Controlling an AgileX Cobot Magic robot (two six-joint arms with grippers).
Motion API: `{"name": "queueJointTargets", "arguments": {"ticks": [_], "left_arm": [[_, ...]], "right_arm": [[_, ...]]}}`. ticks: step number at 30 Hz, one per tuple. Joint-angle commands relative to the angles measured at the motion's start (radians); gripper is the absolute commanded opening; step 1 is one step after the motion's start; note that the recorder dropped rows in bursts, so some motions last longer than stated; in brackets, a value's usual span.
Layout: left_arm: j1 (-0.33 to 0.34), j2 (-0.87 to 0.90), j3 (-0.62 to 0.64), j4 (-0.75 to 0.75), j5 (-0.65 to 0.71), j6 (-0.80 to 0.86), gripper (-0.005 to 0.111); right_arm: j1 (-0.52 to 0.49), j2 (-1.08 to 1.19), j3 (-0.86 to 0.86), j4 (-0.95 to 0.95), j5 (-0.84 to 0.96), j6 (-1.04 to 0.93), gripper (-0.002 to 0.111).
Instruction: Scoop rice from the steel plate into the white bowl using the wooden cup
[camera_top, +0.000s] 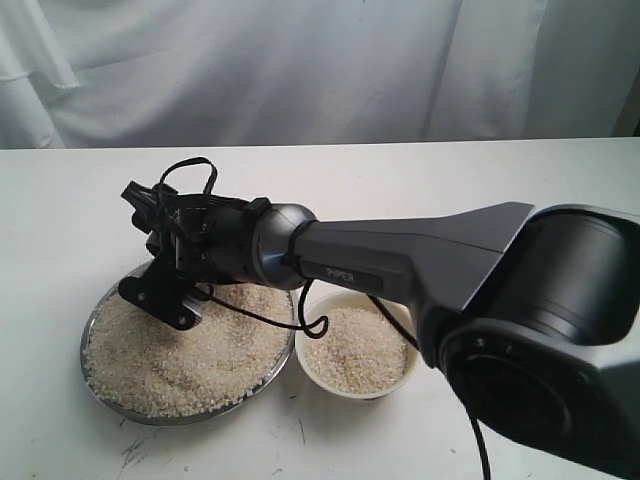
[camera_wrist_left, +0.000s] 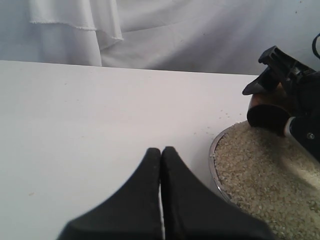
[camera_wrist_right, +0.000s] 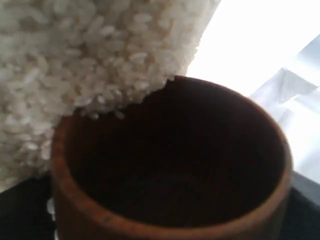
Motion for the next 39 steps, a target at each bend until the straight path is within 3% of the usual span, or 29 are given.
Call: {"name": "queueJointTargets", "arguments": {"ticks": [1, 22, 39], "left_arm": [[0.002, -0.004, 0.005, -0.002, -0.007, 0.0, 0.0], [0.002, -0.004, 0.005, -0.002, -0.007, 0.0, 0.0], [0.002, -0.004, 0.005, -0.002, -0.007, 0.0, 0.0]], "right_arm": [[0.017, -0.004, -0.004, -0.007, 0.034, 0.005, 0.0], [0.067, -0.025, 0.042, 0.03, 0.086, -0.014, 0.0], [0.094, -0.106, 0.217, 0.046, 0.053, -0.01, 0.0]]}}
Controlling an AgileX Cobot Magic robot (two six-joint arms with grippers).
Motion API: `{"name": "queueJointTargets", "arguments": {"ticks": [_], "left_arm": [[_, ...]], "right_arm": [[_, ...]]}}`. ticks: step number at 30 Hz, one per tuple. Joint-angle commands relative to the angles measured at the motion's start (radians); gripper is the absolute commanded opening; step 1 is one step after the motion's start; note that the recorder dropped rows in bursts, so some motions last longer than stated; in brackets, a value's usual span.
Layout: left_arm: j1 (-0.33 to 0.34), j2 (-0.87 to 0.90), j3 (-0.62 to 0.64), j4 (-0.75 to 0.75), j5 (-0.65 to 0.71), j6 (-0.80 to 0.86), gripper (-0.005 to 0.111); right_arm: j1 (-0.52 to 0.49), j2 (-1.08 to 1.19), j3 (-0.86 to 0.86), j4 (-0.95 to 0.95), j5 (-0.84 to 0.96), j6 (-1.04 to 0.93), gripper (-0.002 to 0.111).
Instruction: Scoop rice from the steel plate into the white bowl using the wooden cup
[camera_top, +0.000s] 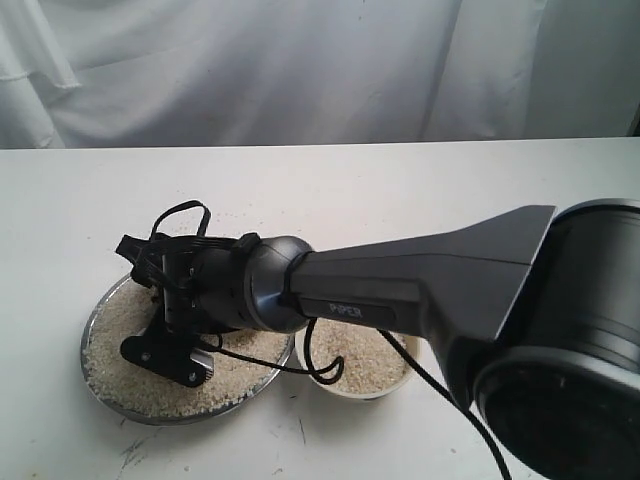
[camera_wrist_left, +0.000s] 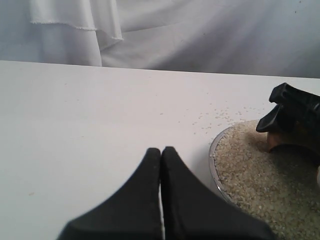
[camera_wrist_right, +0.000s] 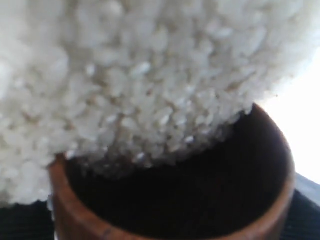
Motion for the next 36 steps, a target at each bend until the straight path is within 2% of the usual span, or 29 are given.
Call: {"name": "queueJointTargets", "arguments": {"ticks": [1, 14, 36], "left_arm": [[0.002, -0.004, 0.005, -0.002, -0.007, 0.0, 0.0], [0.002, -0.004, 0.005, -0.002, -0.007, 0.0, 0.0], [0.002, -0.004, 0.005, -0.002, -0.007, 0.0, 0.0]], "right_arm": [[0.017, -0.016, 0.016, 0.026, -0.014, 0.041, 0.0], [0.027, -0.016, 0.016, 0.068, -0.056, 0.232, 0.0], [0.028, -0.056, 0.016, 0.185, -0.083, 0.394, 0.0]]}}
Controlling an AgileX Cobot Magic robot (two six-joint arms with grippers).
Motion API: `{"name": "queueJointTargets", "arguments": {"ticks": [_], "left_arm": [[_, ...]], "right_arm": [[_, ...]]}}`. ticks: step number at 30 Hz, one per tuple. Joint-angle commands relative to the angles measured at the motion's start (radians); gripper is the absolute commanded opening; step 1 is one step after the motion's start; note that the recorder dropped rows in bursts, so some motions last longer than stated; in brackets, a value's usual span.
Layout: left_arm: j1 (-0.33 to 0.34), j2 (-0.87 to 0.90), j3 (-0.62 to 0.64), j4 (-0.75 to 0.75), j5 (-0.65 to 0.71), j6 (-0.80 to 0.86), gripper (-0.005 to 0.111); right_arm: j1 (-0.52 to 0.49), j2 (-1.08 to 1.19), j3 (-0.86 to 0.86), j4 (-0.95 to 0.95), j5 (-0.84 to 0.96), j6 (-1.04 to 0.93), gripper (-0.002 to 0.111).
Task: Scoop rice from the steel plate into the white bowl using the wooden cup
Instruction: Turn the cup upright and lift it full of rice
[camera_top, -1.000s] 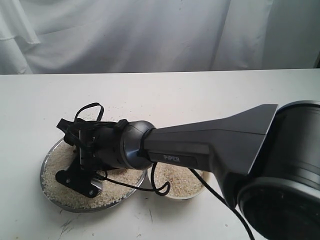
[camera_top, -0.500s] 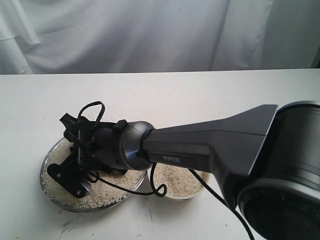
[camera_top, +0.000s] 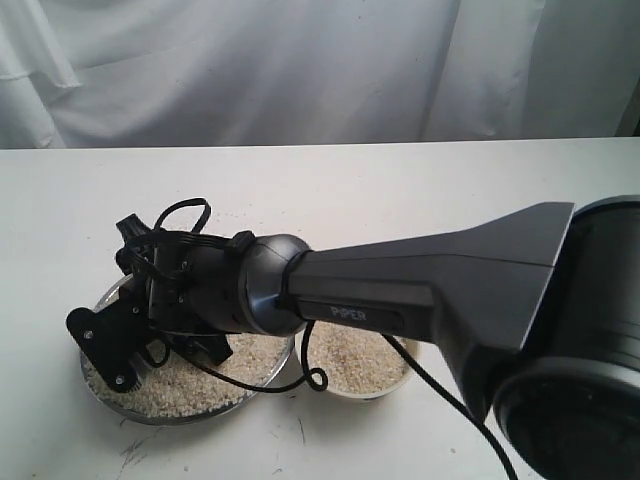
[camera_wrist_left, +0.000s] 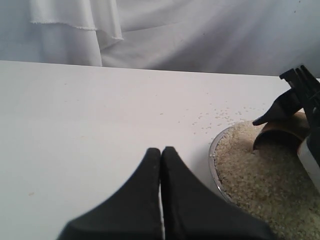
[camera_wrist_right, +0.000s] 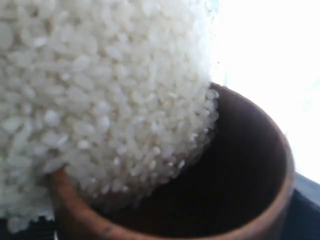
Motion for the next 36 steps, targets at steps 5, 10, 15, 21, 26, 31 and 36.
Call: {"name": "queueJointTargets", "arguments": {"ticks": [5, 10, 15, 21, 26, 31, 36], "left_arm": [[0.002, -0.004, 0.005, -0.002, -0.007, 0.0, 0.0], [0.002, -0.004, 0.005, -0.002, -0.007, 0.0, 0.0], [0.002, -0.004, 0.005, -0.002, -0.007, 0.0, 0.0], [0.002, -0.004, 0.005, -0.002, -0.007, 0.0, 0.0], [0.002, -0.004, 0.005, -0.002, -0.007, 0.0, 0.0], [0.002, -0.004, 0.005, -0.002, -0.007, 0.0, 0.0], [0.002, -0.004, 0.005, -0.002, -0.007, 0.0, 0.0]], "right_arm": [[0.0, -0.021, 0.006, 0.043, -0.009, 0.05, 0.0], [-0.027, -0.021, 0.006, 0.089, -0.025, 0.13, 0.0], [-0.063, -0.021, 0.006, 0.111, -0.031, 0.233, 0.0], [-0.08, -0.021, 0.006, 0.148, -0.09, 0.32, 0.0], [-0.08, -0.021, 0.006, 0.172, -0.13, 0.346, 0.0], [-0.085, -0.029, 0.006, 0.201, -0.143, 0.427, 0.0], [-0.1, -0.094, 0.041, 0.227, -0.163, 0.485, 0.0]]}}
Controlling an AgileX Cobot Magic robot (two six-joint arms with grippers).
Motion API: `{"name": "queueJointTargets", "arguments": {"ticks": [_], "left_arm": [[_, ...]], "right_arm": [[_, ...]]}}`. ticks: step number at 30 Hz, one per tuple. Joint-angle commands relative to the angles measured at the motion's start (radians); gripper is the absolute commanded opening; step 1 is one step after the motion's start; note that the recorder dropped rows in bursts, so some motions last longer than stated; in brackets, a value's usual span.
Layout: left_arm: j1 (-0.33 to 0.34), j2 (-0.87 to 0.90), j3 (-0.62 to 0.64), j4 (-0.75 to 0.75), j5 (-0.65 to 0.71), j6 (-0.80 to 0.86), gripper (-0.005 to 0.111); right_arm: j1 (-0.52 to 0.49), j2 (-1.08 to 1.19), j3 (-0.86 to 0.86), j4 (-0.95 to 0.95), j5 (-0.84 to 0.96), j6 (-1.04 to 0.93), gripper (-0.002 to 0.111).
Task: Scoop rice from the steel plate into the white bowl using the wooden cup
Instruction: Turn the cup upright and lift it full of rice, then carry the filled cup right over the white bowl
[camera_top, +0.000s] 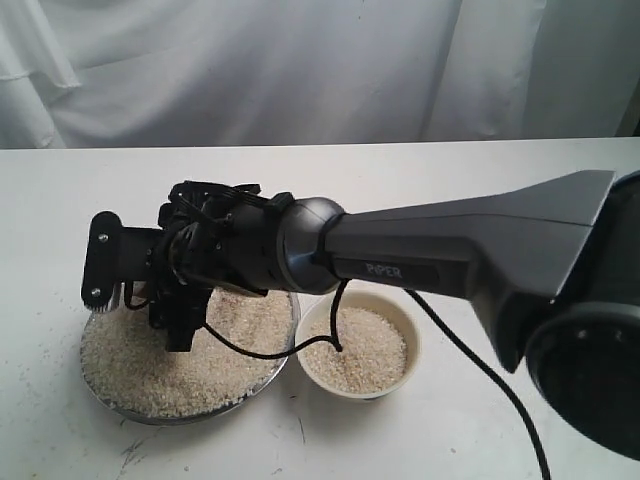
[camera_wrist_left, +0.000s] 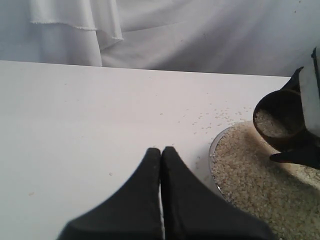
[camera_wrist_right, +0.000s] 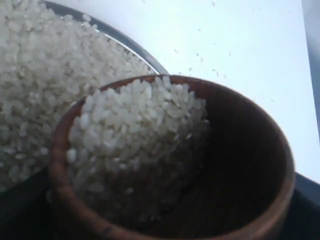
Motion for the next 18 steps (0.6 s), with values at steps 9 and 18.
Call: {"name": "queueJointTargets", "arguments": {"ticks": [9, 18], "left_arm": [[0.002, -0.004, 0.005, -0.002, -0.007, 0.0, 0.0], [0.002, -0.004, 0.005, -0.002, -0.007, 0.0, 0.0]], "right_arm": [[-0.045, -0.289, 0.24, 0.01, -0.103, 0.206, 0.0], [-0.047, -0.471, 0.409, -0.066, -0.051, 0.305, 0.0]]}}
